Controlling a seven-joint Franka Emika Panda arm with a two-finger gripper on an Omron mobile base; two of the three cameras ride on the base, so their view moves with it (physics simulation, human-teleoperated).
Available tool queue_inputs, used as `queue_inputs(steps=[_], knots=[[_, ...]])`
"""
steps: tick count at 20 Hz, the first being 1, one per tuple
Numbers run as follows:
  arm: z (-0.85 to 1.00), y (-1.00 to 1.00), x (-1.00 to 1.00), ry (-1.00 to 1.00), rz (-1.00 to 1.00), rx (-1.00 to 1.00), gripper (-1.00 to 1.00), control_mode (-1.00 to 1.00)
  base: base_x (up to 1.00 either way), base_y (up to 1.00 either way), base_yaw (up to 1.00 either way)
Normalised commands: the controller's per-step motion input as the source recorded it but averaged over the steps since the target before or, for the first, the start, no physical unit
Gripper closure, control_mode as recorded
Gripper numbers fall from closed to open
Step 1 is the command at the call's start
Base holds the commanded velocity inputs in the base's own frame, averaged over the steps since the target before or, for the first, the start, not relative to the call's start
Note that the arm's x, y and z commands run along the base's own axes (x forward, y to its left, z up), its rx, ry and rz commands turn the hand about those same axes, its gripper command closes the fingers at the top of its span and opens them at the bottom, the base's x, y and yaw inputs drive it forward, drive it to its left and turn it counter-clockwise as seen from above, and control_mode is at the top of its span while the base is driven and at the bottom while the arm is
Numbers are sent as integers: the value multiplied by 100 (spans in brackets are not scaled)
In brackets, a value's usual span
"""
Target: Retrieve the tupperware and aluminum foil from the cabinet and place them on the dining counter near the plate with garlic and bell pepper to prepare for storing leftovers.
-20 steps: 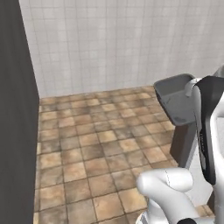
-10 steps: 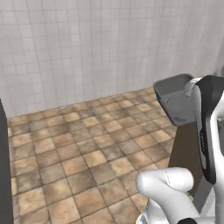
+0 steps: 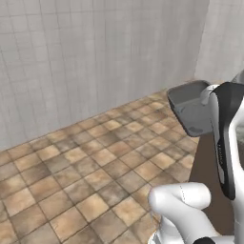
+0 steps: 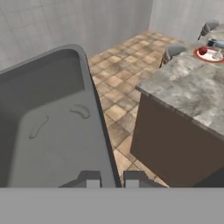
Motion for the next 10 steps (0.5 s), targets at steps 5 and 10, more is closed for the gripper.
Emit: queue_inputs(steps=[5,10], knots=[[0,0,0,0,0,0,100,100,100,22,-48],[0,0,0,0,0,0,100,100,93,21,-50]])
